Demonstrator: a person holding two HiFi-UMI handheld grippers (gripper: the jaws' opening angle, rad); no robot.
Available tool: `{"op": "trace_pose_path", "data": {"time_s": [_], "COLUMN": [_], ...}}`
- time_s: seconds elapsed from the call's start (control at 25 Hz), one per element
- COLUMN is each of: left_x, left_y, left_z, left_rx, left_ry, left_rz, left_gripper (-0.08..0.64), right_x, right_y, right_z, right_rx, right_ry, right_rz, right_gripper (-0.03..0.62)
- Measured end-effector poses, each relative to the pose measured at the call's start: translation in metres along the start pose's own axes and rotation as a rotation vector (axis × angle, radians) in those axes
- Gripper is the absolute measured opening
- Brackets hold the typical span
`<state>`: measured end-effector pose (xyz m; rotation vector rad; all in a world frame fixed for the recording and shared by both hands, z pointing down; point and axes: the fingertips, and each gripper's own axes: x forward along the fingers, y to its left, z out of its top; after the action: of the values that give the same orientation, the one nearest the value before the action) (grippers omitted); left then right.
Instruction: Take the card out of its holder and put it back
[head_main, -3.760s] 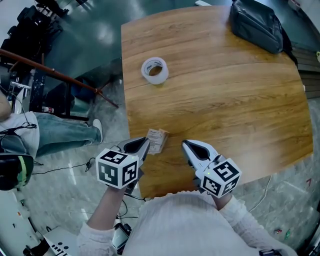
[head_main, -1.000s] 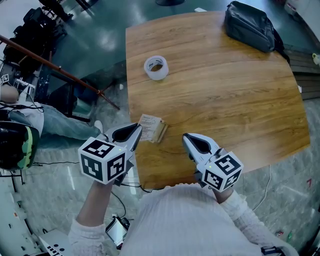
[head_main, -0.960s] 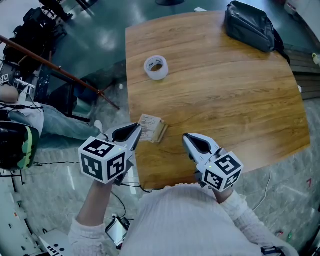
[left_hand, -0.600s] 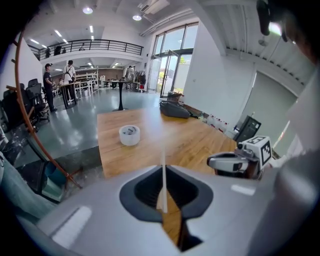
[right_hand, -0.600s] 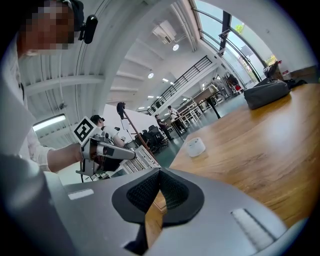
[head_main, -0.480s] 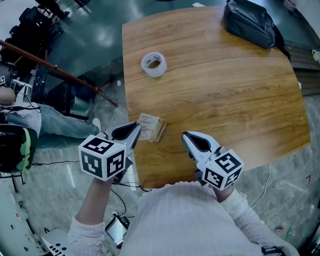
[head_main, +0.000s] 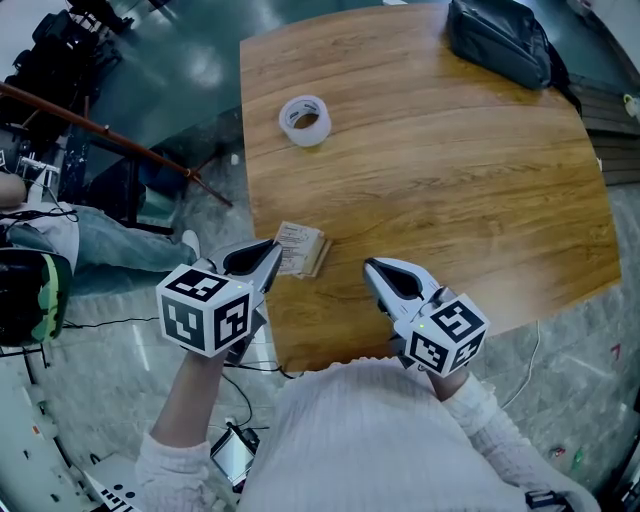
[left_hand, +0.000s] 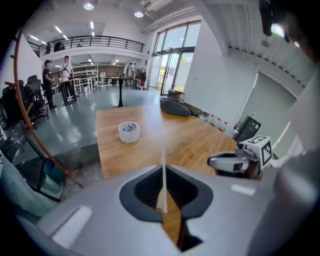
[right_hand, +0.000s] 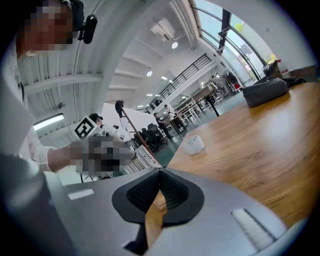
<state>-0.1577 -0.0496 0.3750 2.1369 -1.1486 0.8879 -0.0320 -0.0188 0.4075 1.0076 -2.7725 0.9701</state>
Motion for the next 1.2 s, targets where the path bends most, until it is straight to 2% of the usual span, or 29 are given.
{"op": "trace_pose_path", "data": {"time_s": [1.2], "left_x": [-0.006], "left_y": [0.000], "left_z": [-0.005], "left_rx": [-0.020], "left_ry": [0.046], "left_rz": [0.016], "left_gripper": [0.020], "right_x": [0.006], "right_y": [0.005], "right_z": [0.004], "right_rx": [0.007], "right_ry": [-0.020], "right_rz": [0.020], "right_gripper": [-0.003]}}
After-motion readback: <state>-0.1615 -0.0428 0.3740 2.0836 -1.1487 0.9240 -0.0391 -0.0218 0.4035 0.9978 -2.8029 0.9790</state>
